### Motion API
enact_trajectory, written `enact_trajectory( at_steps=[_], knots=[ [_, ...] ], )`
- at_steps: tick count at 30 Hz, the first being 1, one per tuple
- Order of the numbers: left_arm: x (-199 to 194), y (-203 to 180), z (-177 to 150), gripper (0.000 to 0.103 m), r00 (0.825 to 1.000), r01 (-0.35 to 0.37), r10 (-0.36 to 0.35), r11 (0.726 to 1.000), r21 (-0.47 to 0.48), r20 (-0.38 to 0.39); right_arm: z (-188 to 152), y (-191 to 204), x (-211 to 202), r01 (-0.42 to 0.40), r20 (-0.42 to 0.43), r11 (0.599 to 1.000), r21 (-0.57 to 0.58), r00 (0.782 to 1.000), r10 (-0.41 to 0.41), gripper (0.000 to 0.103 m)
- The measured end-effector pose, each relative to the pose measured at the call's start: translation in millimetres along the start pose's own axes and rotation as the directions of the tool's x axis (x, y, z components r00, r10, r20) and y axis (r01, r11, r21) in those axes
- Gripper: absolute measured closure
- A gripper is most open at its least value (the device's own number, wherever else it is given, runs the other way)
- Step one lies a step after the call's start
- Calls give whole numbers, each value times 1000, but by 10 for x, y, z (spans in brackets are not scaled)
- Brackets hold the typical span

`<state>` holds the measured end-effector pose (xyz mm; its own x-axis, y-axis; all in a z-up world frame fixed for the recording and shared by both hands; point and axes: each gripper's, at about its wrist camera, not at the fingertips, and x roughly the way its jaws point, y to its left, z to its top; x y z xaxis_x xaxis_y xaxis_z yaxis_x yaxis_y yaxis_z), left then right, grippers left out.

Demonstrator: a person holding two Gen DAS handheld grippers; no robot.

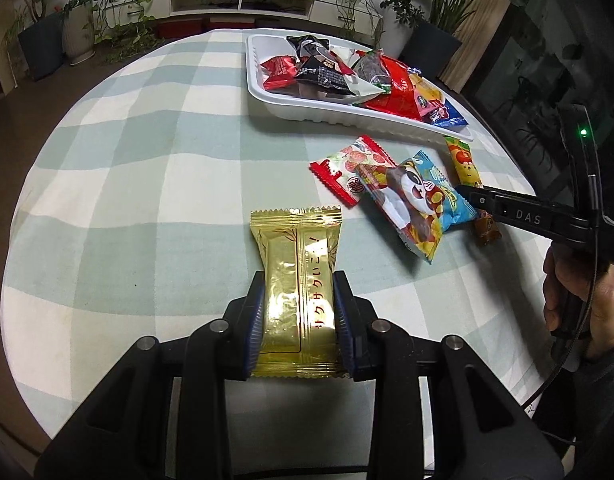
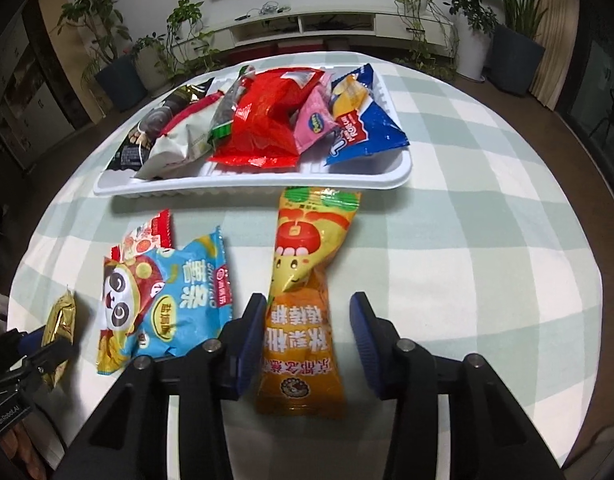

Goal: Organize snacks
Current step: 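Grasp the orange-and-yellow stick packet with the right tool while the left tool lifts the gold packet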

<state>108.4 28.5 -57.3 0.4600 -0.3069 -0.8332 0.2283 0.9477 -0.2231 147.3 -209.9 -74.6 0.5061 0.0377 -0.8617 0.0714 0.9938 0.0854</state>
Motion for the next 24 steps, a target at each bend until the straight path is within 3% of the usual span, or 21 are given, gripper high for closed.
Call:
enact_trajectory(
  at_steps=[3,13,18,24],
  knots=[
    [-12,8,0,74,1000,3,-3,1000,-3,2,8,56,21,30,-2,999,-44,1000,-30,57],
    [-22,1,-2,74,1000,3,-3,1000,-4,5,-82,4,-66,10,-5,998,-58,1000,-10,85],
    [-64,23,14,74,1000,7,-6,1000,-13,17,-161,-65,-188,-33,21,999,-4,999,33,87],
    [-169,65,133,74,999,25,-24,999,-27,47,-86,-215,-516,-95,112,994,61,990,87,88]
  ],
)
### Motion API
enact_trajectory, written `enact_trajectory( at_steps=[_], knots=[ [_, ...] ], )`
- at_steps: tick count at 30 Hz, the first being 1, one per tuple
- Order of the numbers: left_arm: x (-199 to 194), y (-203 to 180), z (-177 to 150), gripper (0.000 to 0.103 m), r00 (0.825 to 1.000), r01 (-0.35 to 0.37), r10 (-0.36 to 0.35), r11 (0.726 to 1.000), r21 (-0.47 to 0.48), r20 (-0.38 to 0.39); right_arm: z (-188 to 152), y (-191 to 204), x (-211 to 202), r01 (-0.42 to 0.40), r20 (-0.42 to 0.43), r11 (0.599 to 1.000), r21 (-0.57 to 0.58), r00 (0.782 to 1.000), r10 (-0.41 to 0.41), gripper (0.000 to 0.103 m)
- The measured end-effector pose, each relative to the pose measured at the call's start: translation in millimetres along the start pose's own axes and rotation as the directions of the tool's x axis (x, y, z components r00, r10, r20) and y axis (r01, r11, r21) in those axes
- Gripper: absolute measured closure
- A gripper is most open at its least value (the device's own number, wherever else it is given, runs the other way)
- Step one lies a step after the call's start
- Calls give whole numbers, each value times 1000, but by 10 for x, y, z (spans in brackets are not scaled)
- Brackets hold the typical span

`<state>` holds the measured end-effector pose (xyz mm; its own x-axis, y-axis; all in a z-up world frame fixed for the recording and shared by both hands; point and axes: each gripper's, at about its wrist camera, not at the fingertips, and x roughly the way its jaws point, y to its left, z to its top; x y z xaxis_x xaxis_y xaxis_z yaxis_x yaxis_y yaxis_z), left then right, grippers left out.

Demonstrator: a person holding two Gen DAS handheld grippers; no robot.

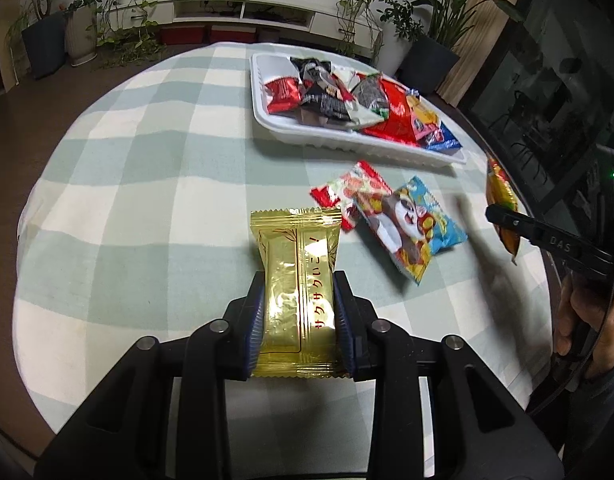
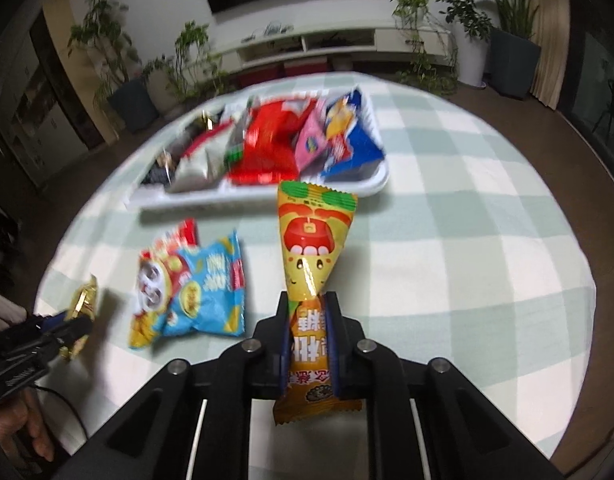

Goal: Organize snacks
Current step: 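Grasp the orange-and-yellow stick packet with the right tool while the left tool lifts the gold packet, then carry both packets over the white tray and open both tools to release them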

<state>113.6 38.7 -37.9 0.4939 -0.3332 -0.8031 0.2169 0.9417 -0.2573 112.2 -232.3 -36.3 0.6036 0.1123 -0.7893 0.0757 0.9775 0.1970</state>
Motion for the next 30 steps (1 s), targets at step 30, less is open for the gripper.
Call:
enact_trajectory(
  at_steps=[30],
  knots=[
    [879,165,2086,74,996,52,-52,999,7,72,1543,805,892,-197,-33,980,-22,980,196,88]
  ],
)
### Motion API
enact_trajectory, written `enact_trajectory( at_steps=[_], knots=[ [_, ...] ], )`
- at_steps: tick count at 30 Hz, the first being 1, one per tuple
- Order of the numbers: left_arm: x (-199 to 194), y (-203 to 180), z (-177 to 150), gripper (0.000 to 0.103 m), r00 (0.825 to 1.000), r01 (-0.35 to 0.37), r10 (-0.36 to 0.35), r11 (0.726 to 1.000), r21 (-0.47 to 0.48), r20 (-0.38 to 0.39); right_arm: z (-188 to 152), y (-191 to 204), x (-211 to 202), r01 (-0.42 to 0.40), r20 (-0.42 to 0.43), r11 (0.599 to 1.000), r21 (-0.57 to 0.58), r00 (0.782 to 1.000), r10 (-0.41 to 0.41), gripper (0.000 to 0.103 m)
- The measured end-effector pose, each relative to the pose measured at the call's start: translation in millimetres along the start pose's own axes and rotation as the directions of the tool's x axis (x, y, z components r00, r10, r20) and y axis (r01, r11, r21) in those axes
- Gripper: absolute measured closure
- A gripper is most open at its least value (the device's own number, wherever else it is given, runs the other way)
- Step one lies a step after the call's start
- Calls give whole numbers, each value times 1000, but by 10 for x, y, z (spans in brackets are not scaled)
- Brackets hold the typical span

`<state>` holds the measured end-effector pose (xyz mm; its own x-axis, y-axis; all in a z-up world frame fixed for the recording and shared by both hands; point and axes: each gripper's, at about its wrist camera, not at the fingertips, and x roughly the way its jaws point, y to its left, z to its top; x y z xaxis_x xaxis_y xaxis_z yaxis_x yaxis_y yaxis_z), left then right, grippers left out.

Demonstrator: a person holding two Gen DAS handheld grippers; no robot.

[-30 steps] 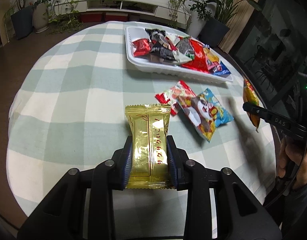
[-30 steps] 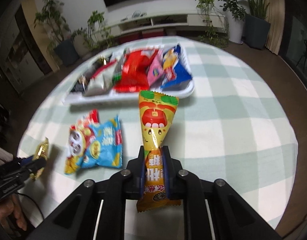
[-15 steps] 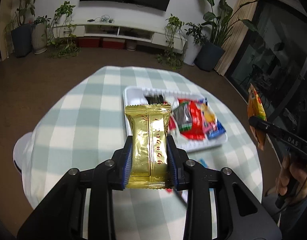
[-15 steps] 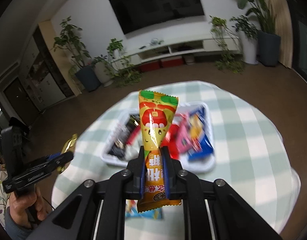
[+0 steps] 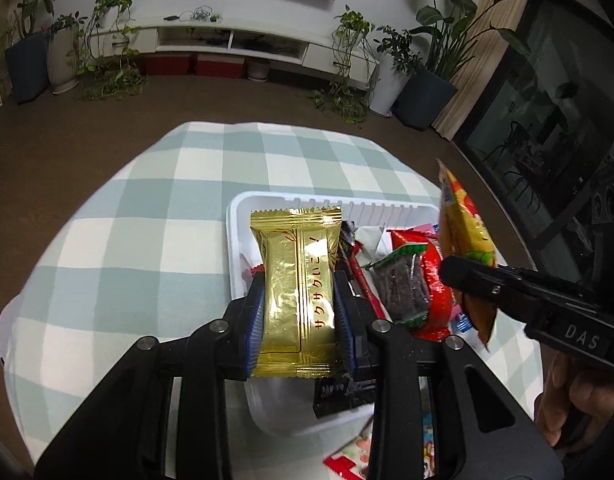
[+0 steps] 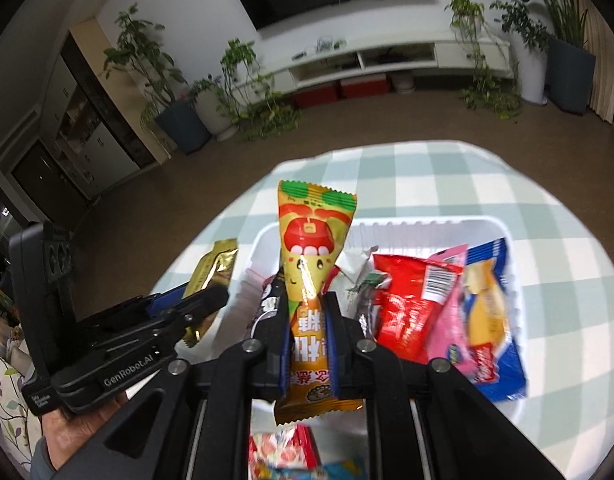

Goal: Organize snacks
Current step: 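Carry both packets over the white tray and open both tools to release them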

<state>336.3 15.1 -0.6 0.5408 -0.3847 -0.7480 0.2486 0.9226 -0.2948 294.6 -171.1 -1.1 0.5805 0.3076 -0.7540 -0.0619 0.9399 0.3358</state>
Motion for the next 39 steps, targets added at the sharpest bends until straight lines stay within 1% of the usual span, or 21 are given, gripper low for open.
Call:
enact_trajectory(
  at_steps=[4,7,11,19,25,27,29,34,37,38,39],
  knots=[
    [245,40,-51,74,1000,7,-7,1000,8,-19,-13,-46,252,24,-33,1000,1,999,-24,88],
    [345,104,-69,74,1000,7,-7,1000,-4,-18,-44,-80,403,44,-56,999,-3,997,-44,88],
    [471,161,-89,74,1000,10,-10,1000,-8,-22,-63,-101,503,58,-69,998,-7,996,-58,88],
    [553,212,-91,72,1000,12,-12,1000,-13,-13,-62,-54,541,86,-75,996,-33,993,-88,87],
    [512,176,-112,69,1000,0,0,1000,-7,-15,-62,-32,527,96,-75,994,-43,992,-99,81],
    [497,166,-115,66,1000,1,-1,1000,-2,-12,-56,-30,516,97,-71,994,-44,992,-99,77],
    [476,147,-122,62,1000,6,-6,1000,3,-9,-60,-16,485,91,-66,995,-46,993,-94,67],
    [428,99,-133,58,1000,-4,4,1000,24,-2,-70,27,427,108,-51,992,-69,992,-111,65],
    [377,104,-138,53,1000,5,-6,1000,19,8,-72,27,360,103,-38,992,-66,994,-106,62],
    [346,102,-141,47,1000,2,-2,1000,19,16,-72,35,335,104,-34,992,-68,994,-107,60],
    [314,110,-143,38,999,-20,20,1000,16,25,-72,40,299,104,-26,992,-68,994,-106,60]
  ],
)
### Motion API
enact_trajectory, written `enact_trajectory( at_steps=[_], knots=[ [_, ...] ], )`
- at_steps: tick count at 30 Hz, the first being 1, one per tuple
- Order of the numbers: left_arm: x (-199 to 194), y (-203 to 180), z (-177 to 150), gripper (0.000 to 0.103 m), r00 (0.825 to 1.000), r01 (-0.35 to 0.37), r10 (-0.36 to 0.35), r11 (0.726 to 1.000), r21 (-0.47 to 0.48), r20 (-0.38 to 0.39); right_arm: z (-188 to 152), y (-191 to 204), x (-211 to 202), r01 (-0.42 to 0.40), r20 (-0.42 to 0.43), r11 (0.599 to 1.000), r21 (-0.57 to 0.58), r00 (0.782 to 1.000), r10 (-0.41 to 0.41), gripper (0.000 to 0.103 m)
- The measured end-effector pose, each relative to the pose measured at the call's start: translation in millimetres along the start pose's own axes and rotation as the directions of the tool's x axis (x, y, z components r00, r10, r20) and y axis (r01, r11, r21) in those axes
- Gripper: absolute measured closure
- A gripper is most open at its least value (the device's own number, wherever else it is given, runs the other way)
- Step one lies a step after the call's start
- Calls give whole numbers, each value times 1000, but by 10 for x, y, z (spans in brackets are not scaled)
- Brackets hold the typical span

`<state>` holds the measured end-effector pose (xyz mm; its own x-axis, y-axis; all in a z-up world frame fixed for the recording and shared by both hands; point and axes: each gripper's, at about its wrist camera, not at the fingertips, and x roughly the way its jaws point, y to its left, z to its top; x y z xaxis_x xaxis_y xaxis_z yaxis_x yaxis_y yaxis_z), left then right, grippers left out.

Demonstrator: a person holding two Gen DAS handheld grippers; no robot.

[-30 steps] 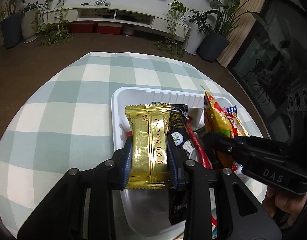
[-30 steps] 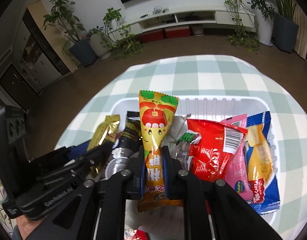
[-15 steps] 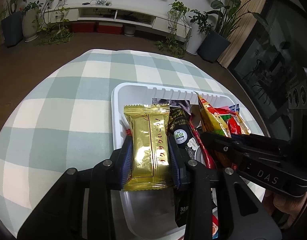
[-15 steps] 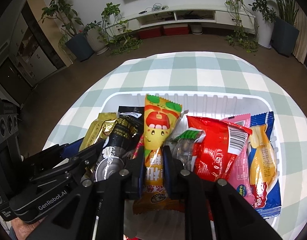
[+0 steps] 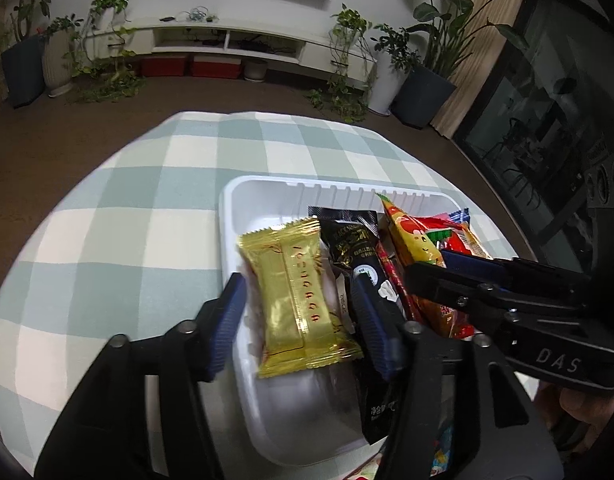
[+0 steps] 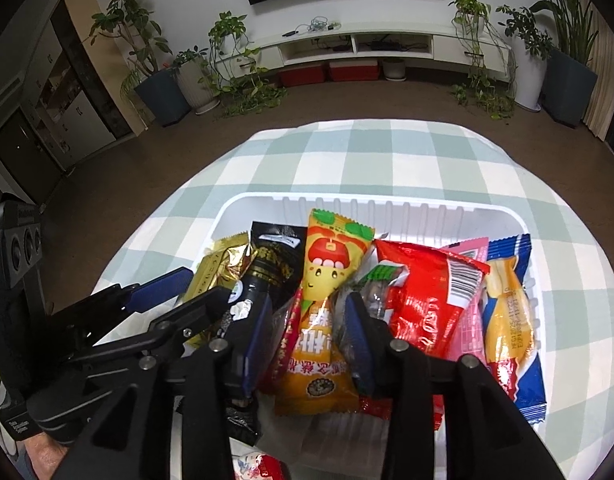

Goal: Organize snacks
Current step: 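Carry both packets over the white tray and open both tools to release them, then move the left tool to the red-and-white candy packet and grasp it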

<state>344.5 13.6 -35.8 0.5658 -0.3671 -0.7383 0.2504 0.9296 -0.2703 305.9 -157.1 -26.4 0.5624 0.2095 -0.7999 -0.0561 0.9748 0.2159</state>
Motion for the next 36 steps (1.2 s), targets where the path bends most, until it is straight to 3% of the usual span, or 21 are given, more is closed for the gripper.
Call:
enact_trajectory(
  at_steps=[3,7,9,14,24,28,33,36],
  knots=[
    [-90,27,-14,28,1000,18,-18,1000,-14,18,-3,-39,-129,-7,31,1000,14,999,6,51],
    [-161,-10,-47,25,999,21,-21,1000,-5,26,-37,-124,-286,-21,69,998,51,997,17,35],
    [-205,-39,-87,15,999,24,-24,1000,-1,26,-79,-166,-361,-27,79,997,67,997,22,30],
    [-433,-89,-257,3,998,18,-18,1000,2,58,-296,-303,-570,-70,109,989,131,993,55,18],
    [-905,-235,-884,0,994,-8,6,1000,12,105,-1041,-417,-797,-126,98,966,227,990,106,13],
    [-1047,-224,-1208,0,995,-12,14,1000,-22,98,-1316,-369,-694,-128,47,956,265,992,120,11],
    [-1277,-259,-1555,0,992,4,2,999,-49,124,-1385,-233,-598,-77,10,961,265,997,77,11],
    [-1411,-258,-1709,0,990,11,-1,998,-67,143,-1337,-70,-577,-30,12,979,202,1000,28,11]
  ],
)
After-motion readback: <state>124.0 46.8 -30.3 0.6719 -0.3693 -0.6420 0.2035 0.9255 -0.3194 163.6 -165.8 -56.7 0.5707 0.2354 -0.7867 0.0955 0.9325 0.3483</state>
